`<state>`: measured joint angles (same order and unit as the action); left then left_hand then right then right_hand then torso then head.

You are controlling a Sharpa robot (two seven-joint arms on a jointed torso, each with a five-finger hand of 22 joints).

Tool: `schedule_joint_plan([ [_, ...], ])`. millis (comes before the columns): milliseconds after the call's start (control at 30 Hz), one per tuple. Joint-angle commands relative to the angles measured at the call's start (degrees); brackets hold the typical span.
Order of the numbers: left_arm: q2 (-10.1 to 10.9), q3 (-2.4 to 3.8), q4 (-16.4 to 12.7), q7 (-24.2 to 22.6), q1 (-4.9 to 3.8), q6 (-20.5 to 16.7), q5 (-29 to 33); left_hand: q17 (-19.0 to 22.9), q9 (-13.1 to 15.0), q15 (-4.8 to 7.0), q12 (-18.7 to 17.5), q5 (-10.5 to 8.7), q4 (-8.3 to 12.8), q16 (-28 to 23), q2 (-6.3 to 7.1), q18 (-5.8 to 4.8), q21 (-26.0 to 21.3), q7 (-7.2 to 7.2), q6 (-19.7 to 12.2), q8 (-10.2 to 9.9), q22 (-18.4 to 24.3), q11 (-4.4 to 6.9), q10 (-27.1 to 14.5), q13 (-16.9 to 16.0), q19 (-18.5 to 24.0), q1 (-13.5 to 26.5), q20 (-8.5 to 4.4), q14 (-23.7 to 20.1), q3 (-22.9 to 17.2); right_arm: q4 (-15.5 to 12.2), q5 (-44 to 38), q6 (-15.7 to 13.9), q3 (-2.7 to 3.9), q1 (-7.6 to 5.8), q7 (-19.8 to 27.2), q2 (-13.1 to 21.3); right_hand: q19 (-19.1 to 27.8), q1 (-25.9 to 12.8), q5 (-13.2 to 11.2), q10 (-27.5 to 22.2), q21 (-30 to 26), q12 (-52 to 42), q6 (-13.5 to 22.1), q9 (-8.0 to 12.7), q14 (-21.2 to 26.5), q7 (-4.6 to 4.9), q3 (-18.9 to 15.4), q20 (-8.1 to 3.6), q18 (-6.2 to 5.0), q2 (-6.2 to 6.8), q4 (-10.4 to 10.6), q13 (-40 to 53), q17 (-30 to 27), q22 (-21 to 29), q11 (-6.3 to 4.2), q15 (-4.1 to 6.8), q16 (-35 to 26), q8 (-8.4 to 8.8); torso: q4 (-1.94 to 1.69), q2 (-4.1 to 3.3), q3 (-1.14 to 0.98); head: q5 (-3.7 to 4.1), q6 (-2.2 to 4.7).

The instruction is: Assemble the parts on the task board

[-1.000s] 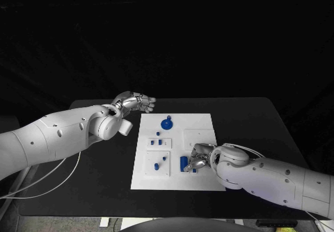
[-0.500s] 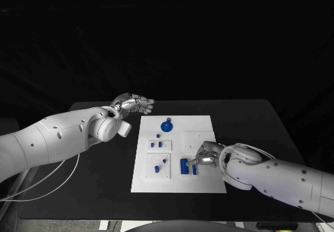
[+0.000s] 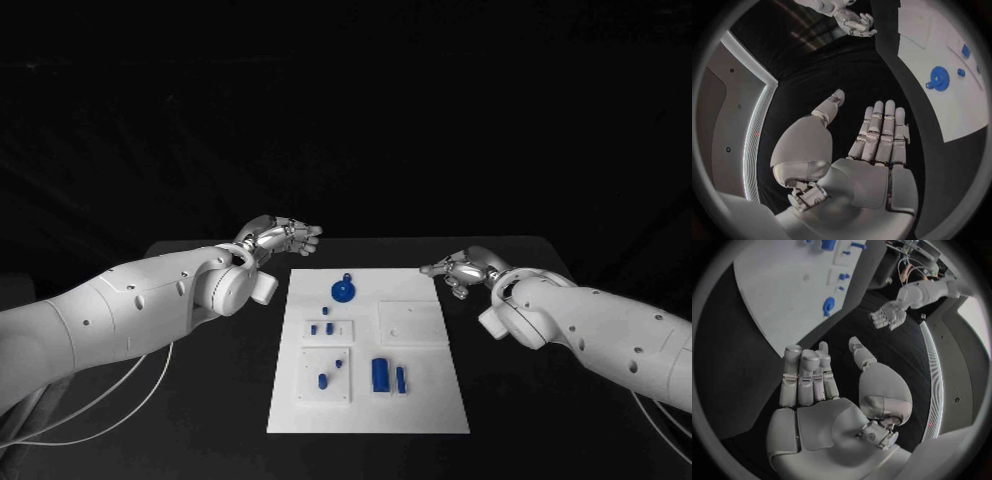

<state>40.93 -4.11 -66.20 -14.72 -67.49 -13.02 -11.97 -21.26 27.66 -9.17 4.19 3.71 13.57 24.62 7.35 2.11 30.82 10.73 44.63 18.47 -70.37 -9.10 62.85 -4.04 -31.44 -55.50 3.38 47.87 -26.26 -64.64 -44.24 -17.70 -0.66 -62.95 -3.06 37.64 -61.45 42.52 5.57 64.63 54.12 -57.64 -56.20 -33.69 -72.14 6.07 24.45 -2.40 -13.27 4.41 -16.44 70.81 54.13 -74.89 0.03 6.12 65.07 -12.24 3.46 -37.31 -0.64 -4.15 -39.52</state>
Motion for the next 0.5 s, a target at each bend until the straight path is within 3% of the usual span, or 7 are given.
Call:
schedule_joint_plan([
  [33,-0.2,0.09,0.8,-2.3,-0.22,-0.9,2.2,-0.1,0.0,-0.1,0.2,0.03,0.0,-0.1,-0.44,1.04,-0.2,-0.27,0.0,0.3,-0.1,0.2,0.1,0.0,-0.4,-0.3,0.17,0.4,-0.2,5.8,15.9,5.6,0.94,-0.13,14.0,-0.9,1.3,1.2,2.2,-1.0,-0.9,1.0,1.2,0.1,1.1,0.66,-0.8,0.84,-1.42,-0.48,-0.2,-1.1,-0.6,0.0,0.22,-0.16,-1.0,0.51,0.17,0.93,0.24,-0.53,1.97],
  [133,-0.5,0.11,1.7,-2.6,-0.9,-1.2,3.3,-0.2,0.0,-0.07,0.2,0.04,0.0,-0.1,-0.58,1.04,-0.2,-0.36,0.1,0.3,-0.2,0.29,0.1,0.0,-0.5,-0.3,0.14,0.5,-0.2,10.2,22.3,6.3,1.95,-0.13,15.7,-2.4,4.6,2.2,2.7,-3.7,-3.8,3.8,1.9,0.1,4.4,1.32,-2.2,2.33,-0.98,-1.1,-0.2,-3.5,-2.1,0.8,0.96,-0.79,-4.1,0.7,0.11,1.24,0.13,-0.64,2.55],
  [233,-0.8,0.11,2.2,-2.8,-1.41,-1.5,4.3,-0.2,-0.1,-0.17,0.2,0.03,0.1,-0.4,-0.61,1.01,-0.3,-0.5,0.1,0.3,-0.2,0.42,0.1,0.0,-0.5,-0.3,0.17,0.1,0.0,13.0,28.9,8.1,2.54,-0.12,16.8,-3.5,12.7,3.0,3.7,-10.5,-11.1,11.8,4.1,0.5,12.1,2.78,-2.4,4.87,0.64,-1.62,0.1,-9.4,-6.7,3.7,2.67,-3.46,-13.0,1.66,0.16,1.56,0.07,-0.73,3.39],
  [300,-1.2,0.11,2.8,-3.1,-1.47,-1.6,4.5,-0.1,-0.1,-0.4,0.1,0.04,0.3,-1.0,-0.61,1.01,-0.6,-0.61,0.0,0.3,-0.2,0.48,0.1,0.0,-0.4,-0.2,0.32,-0.6,0.1,14.1,30.6,9.5,2.72,-0.11,17.5,-3.9,18.2,4.4,3.4,-12.7,-16.8,19.9,5.3,0.6,15.9,3.96,-2.0,7.03,2.06,-1.94,0.1,-17.4,-11.0,6.7,4.07,-6.9,-20.5,1.97,0.11,1.75,0.04,-0.96,3.87],
  [367,-1.8,0.12,3.7,-3.4,-1.47,-1.7,5.0,0.2,-0.4,-0.7,0.0,0.02,0.4,-1.7,-0.6,1.01,-1.1,-0.81,-0.6,0.0,-0.1,0.54,-0.2,0.1,0.0,-0.1,0.61,-1.5,0.2,14.9,30.8,10.7,2.78,-0.11,18.0,-4.2,24.4,4.9,2.7,-16.0,-21.7,28.6,6.7,0.9,21.0,4.81,-1.6,8.95,3.78,-1.98,-0.2,-25.5,-15.2,9.1,6.84,-10.96,-28.1,2.39,-0.04,2.04,-0.04,-1.12,4.03],
  [433,-2.2,0.13,4.3,-3.5,-1.47,-1.5,5.2,0.3,-0.6,-0.88,-0.3,0.04,0.4,-2.3,-0.59,0.98,-1.6,-1.14,-1.1,-0.3,0.0,0.62,-0.9,0.2,0.4,-0.1,0.83,-2.1,0.2,14.9,30.8,11.2,2.85,-0.11,18.3,-4.3,31.6,6.2,2.7,-17.7,-26.9,36.8,8.1,1.3,26.8,4.52,-1.5,10.87,5.62,-2.2,-0.3,-34.5,-19.8,11.5,9.54,-14.89,-36.4,2.68,-0.2,2.27,-0.13,-1.17,4.24],
  [500,-2.4,0.13,4.7,-3.5,-1.47,-1.3,5.4,0.4,-0.7,-0.96,-0.5,0.04,0.5,-2.6,-0.64,0.95,-2.0,-1.43,-1.4,-0.4,0.1,0.68,-1.6,0.2,0.6,0.0,0.94,-2.5,0.2,14.6,30.8,11.5,3.05,-0.11,18.4,-4.3,32.6,6.7,2.9,-17.3,-28.6,40.9,8.3,1.5,27.8,4.12,-1.7,11.55,5.56,-2.42,-0.1,-40.4,-22.4,12.8,9.37,-15.26,-40.0,2.44,-0.38,2.5,-0.32,-1.33,4.29],
])
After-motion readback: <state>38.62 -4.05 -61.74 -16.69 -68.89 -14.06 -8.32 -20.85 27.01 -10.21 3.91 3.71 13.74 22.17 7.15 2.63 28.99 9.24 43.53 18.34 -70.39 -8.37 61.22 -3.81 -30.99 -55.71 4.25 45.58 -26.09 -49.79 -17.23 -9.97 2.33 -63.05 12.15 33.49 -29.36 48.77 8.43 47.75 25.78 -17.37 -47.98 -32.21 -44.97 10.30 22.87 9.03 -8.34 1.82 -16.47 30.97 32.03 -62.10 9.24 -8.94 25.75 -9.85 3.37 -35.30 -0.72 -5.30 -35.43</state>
